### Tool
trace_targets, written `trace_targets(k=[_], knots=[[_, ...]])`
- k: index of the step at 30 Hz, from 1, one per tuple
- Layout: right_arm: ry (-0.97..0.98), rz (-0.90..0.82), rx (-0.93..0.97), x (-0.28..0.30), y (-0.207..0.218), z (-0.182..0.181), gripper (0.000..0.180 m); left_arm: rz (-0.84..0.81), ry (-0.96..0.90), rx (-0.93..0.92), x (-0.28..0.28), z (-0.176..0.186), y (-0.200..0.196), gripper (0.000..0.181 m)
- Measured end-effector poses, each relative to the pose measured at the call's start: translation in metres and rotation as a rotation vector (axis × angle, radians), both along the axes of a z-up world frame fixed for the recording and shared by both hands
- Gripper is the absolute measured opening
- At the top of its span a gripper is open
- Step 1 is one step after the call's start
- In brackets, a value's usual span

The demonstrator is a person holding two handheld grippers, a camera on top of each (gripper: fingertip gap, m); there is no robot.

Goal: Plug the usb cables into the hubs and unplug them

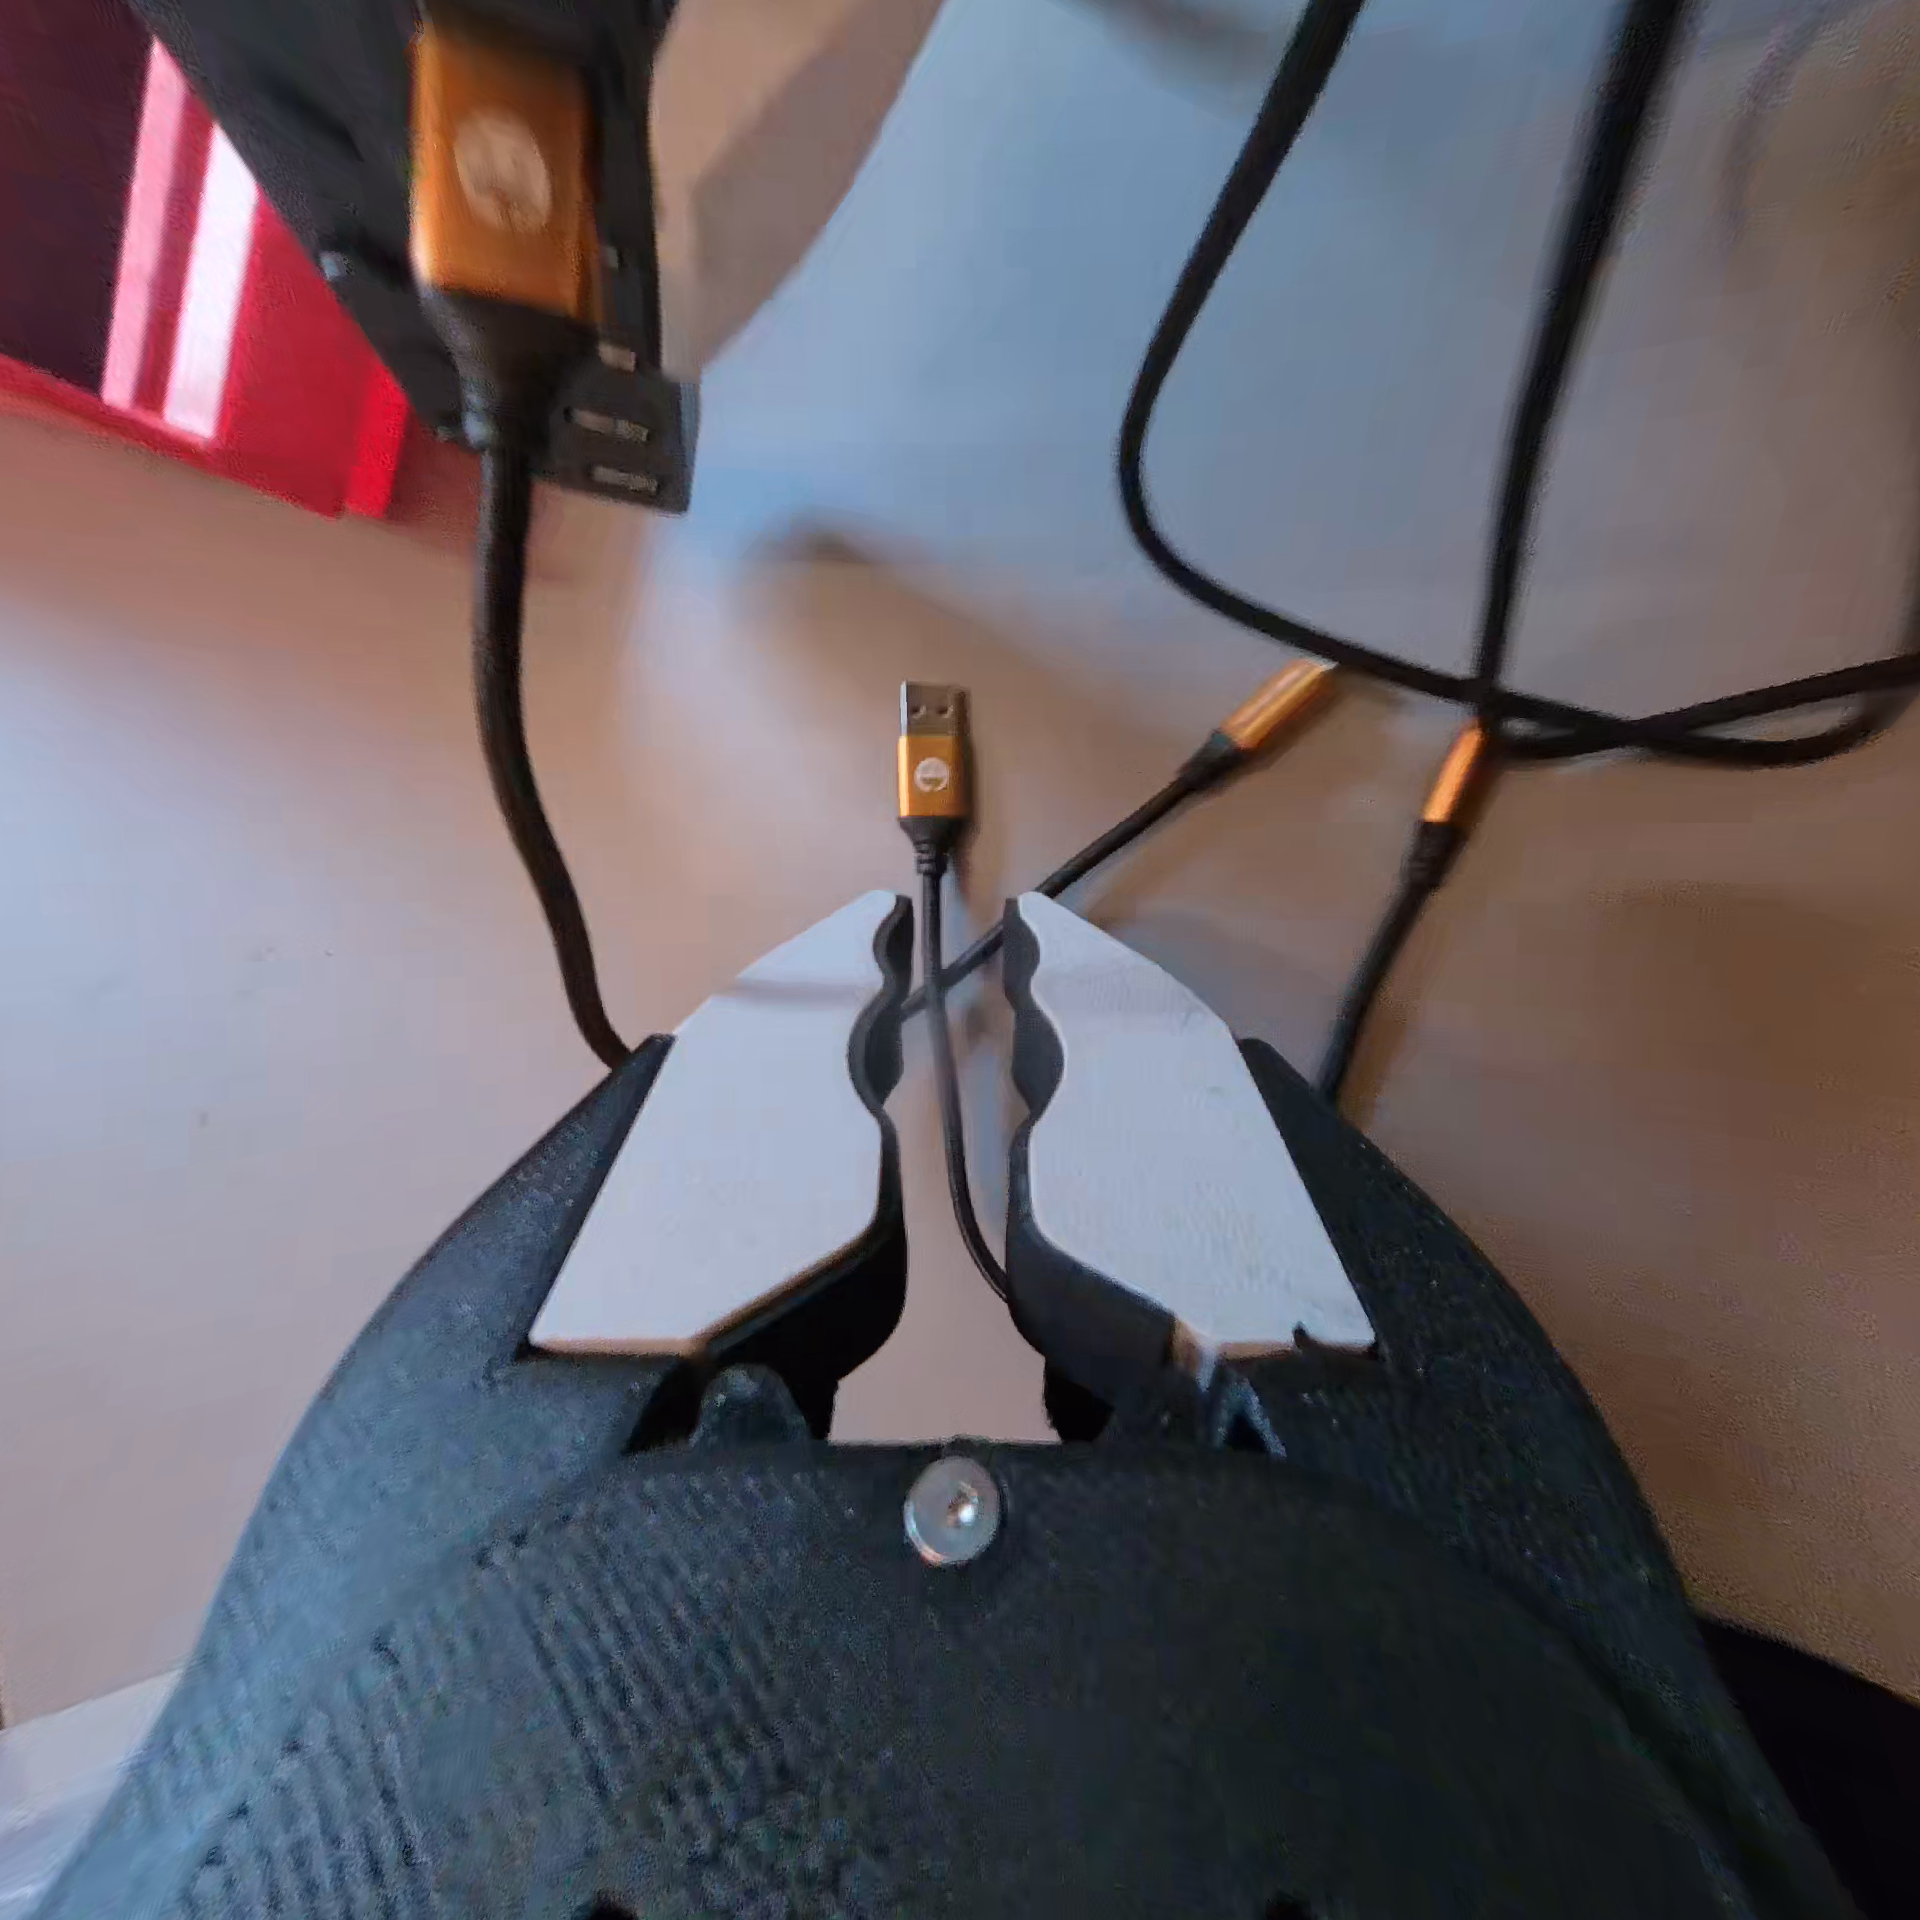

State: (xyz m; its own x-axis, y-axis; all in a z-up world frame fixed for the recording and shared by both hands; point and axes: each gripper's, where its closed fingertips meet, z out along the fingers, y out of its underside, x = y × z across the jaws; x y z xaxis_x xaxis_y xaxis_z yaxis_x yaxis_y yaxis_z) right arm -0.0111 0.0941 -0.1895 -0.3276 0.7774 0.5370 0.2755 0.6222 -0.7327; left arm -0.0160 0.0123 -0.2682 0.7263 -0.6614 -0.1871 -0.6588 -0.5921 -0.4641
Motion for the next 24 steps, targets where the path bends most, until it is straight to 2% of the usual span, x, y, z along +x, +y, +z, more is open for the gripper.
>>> trace_targets(k=[3, 6, 8, 11, 14, 16, 20, 24], knots=[[0.003, 0.009, -0.016, 0.001, -0.002, 0.000, 0.063, 0.038, -0.011, 0.022, -0.010, -0.012, 0.012, 0.019], [0.010, 0.011, -0.021, 0.002, -0.002, 0.002, 0.063, 0.027, -0.035, -0.062, -0.010, -0.026, 0.009, 0.021], [0.014, 0.015, -0.033, 0.003, -0.001, 0.003, 0.063, 0.014, -0.039, -0.084, -0.009, -0.034, 0.008, 0.019], [0.018, 0.019, -0.051, 0.004, 0.000, 0.003, 0.063, 0.018, -0.082, -0.085, -0.005, -0.036, 0.009, 0.004], [0.028, 0.027, -0.059, 0.005, 0.002, 0.004, 0.063, 0.004, -0.068, -0.079, -0.004, -0.031, 0.006, 0.004], [0.031, 0.036, -0.057, 0.007, 0.003, 0.003, 0.063, 0.017, -0.179, -0.069, 0.003, -0.006, 0.001, 0.004], [0.030, 0.077, -0.021, 0.008, -0.002, 0.001, 0.063, 0.045, -0.357, 0.046, 0.012, 0.074, 0.003, 0.004], [0.036, 0.142, 0.015, 0.005, -0.017, 0.001, 0.063, 0.052, -0.249, 0.082, 0.012, 0.100, 0.013, 0.004]])
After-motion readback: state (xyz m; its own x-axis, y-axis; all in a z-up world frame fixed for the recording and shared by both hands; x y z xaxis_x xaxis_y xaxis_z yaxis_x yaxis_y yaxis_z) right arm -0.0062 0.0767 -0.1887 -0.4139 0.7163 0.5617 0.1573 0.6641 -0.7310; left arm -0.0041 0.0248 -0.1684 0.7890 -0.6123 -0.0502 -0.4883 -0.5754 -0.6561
